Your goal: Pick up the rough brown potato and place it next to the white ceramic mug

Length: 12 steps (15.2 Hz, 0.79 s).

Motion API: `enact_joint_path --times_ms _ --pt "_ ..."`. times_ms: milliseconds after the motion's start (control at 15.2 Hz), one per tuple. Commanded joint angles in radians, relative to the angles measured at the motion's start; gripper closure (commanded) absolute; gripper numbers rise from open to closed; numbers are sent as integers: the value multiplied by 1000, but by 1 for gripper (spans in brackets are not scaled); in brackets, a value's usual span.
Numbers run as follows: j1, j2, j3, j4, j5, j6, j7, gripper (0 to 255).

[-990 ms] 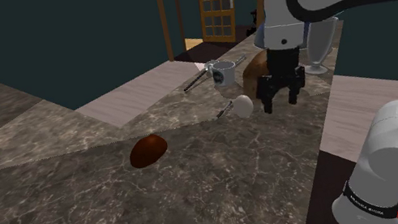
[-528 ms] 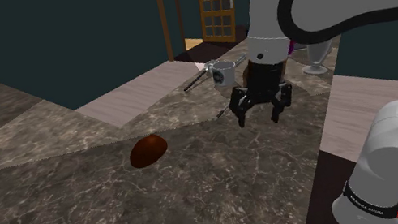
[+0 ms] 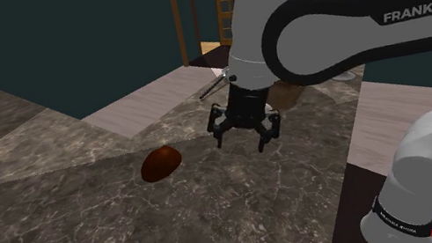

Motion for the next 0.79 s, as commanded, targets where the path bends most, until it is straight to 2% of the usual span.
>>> enact_joint_path --times_ms 0,198,396,594,726 --pt "-50 51 79 52 0 52 112 0" --pt "-144 125 200 135 -29 116 275 0" --pt "-267 202 338 232 -84 166 444 0" --pt "-429 278 503 342 -165 197 621 0" --pt "-568 323 641 422 -227 206 739 0"
